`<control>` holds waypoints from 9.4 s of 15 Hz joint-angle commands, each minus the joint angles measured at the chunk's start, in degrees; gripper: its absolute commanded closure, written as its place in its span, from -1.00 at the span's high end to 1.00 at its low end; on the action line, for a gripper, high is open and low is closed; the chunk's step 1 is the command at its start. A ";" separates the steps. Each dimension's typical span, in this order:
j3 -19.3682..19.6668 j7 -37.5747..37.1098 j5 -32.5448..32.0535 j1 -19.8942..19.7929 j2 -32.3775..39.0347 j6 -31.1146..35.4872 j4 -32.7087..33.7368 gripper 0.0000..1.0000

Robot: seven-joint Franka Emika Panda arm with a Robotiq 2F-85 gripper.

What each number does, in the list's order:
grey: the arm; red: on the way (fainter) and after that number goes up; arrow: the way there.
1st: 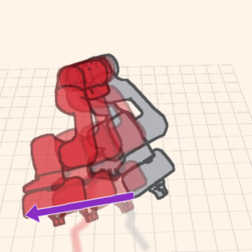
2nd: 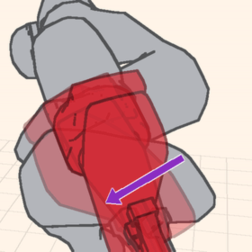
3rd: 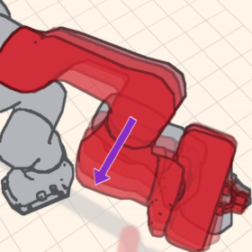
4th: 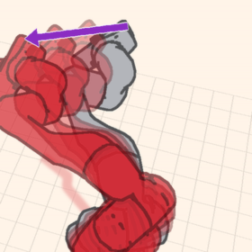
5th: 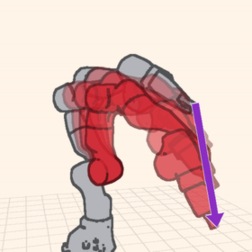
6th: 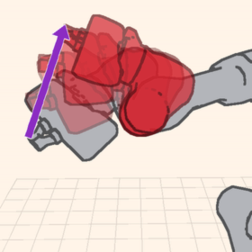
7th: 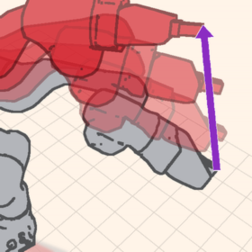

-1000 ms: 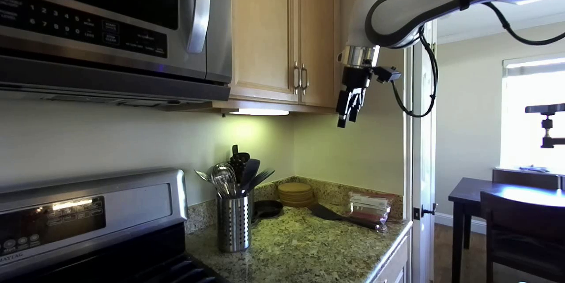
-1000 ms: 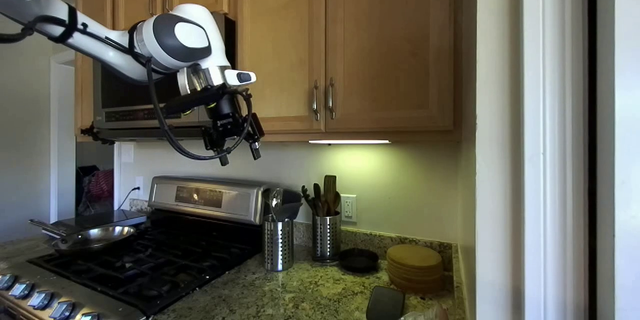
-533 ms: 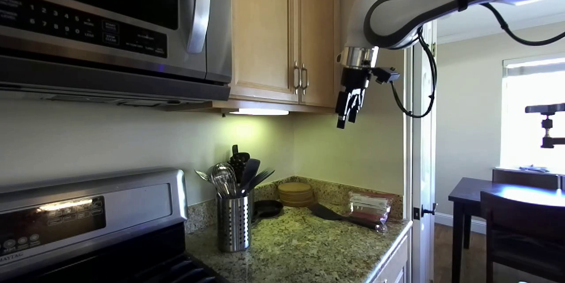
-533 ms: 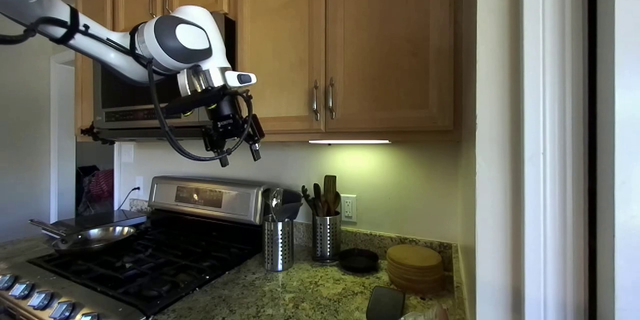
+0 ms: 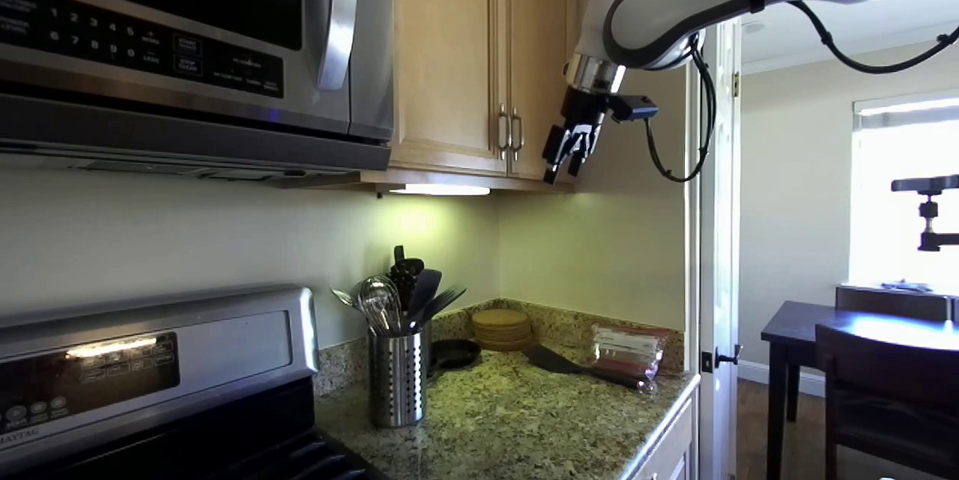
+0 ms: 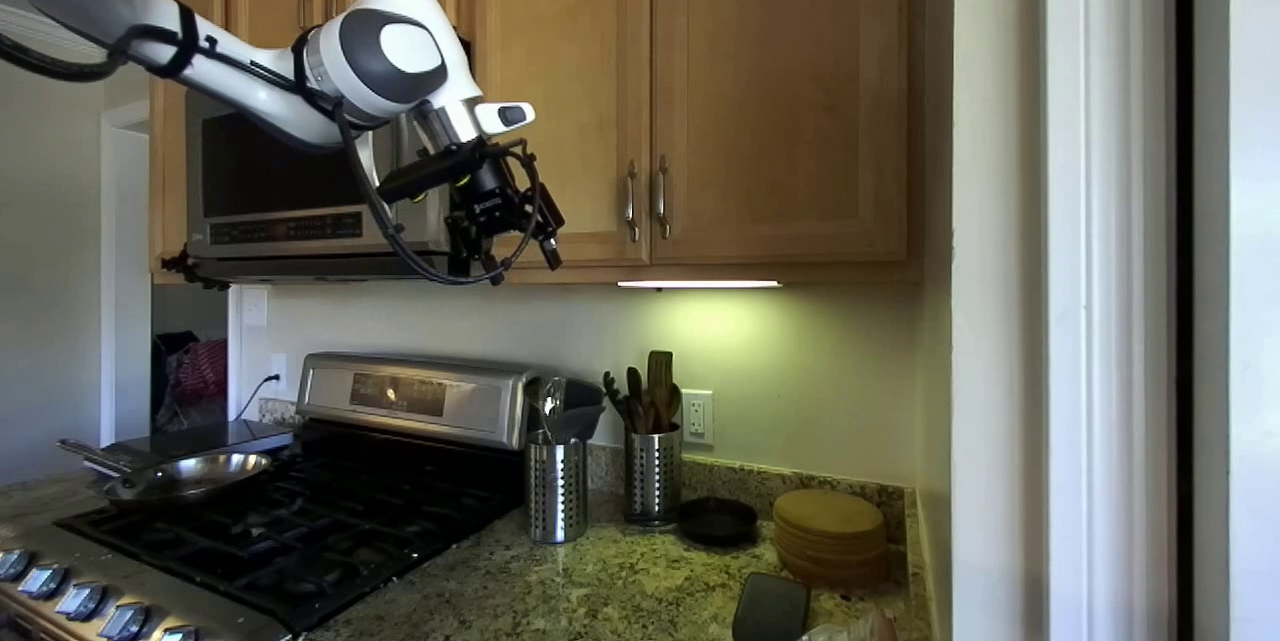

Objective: Open the left door on the upper cabinet

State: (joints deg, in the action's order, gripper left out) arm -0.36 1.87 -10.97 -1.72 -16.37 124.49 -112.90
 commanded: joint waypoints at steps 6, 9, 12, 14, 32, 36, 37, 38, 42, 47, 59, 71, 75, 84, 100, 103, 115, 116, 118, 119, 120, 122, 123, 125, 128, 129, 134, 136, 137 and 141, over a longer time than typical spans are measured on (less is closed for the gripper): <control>3.17 -4.69 2.25 -2.78 10.46 5.59 13.54 0.90; 3.77 -6.13 5.01 -2.49 13.12 5.67 17.69 0.86; 3.78 -7.45 6.45 -2.43 14.51 5.47 22.01 0.95; 3.90 -8.32 6.52 -2.56 15.70 4.98 25.14 0.98; 3.80 -7.46 8.89 -2.51 23.59 8.10 35.02 -0.54; 4.09 -6.92 8.62 -2.44 23.00 8.14 34.34 -0.87; 4.06 -6.56 8.40 -2.33 22.89 7.99 34.05 -0.88; 3.89 -6.16 7.81 -2.06 22.47 7.56 33.48 -0.81; 2.67 -5.29 5.34 -0.87 20.64 7.02 29.59 -0.81; 1.77 -5.37 3.06 -0.52 15.69 7.04 23.79 -0.81; -3.21 -7.24 -0.21 1.00 -3.64 -0.59 7.99 -0.81; -7.42 4.19 6.10 10.34 -14.08 -20.12 6.45 -0.71; -6.35 5.57 7.31 10.57 -15.43 -23.24 5.11 -0.01; -3.98 1.01 10.24 7.34 -17.27 -35.00 1.39 1.00; -2.15 -14.53 -1.15 -1.68 -9.75 -14.40 0.27 1.00; -2.03 -16.88 -0.18 -1.59 -7.93 -9.24 0.12 1.00; -1.05 -9.20 11.06 1.20 -10.13 -2.91 -1.03 1.00; -1.10 -8.58 11.54 1.46 -10.13 -2.56 -1.07 1.00; -1.31 -7.50 12.20 2.02 -10.71 -2.48 -1.16 1.00; -1.44 -6.67 12.51 2.53 -10.82 -2.44 -1.12 1.00; -1.70 -6.00 12.61 2.94 -10.83 -2.50 -1.08 1.00; -2.10 -4.00 13.32 4.24 -10.53 -2.51 -0.85 1.00; -2.32 -2.82 13.78 5.10 -10.33 -2.36 -0.70 1.00; -2.72 -0.43 14.82 6.78 -9.93 -1.97 -0.48 1.00; -3.00 2.35 16.45 8.74 -9.31 -1.47 -0.41 1.00; -3.01 2.92 16.81 9.03 -9.08 -1.52 -0.48 1.00; -3.29 1.29 16.15 8.05 -9.59 -3.99 -1.57 1.00; -3.76 -0.80 14.05 6.61 -9.50 -6.23 -2.16 1.00; -4.14 -1.76 12.63 5.81 -9.36 -7.42 -2.62 1.00; -4.19 -3.56 11.29 4.81 -8.64 -13.85 -5.27 1.00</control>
State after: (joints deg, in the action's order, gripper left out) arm -3.98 0.97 2.19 4.22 -24.69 114.25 -115.69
